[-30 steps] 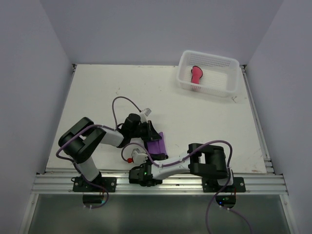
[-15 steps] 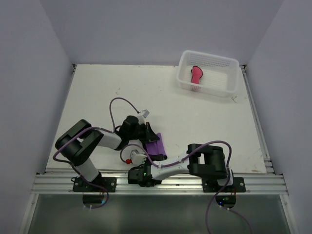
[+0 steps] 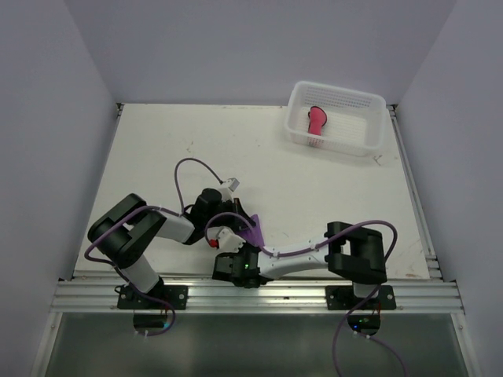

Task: Roll the towels
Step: Roll the towel

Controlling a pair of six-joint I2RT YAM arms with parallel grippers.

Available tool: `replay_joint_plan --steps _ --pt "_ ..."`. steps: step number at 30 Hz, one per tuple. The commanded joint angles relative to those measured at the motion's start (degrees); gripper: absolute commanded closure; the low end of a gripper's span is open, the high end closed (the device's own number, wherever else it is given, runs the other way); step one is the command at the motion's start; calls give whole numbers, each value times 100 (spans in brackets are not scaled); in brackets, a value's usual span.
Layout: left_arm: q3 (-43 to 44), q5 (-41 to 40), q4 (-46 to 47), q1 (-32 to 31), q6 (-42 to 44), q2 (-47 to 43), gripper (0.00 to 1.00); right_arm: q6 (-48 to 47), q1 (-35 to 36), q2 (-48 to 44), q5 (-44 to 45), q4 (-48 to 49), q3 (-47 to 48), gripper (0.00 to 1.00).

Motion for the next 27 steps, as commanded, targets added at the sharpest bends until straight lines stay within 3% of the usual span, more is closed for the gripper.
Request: replay_joint_plan --steps 1,27 --pt "-156 -919 -223 155 424 192 100 494 -4 -232 -1100 431 -185 91" --pt "-446 -946 102 120 398 403 100 1443 -593 -2543 -1487 852 -1309 56"
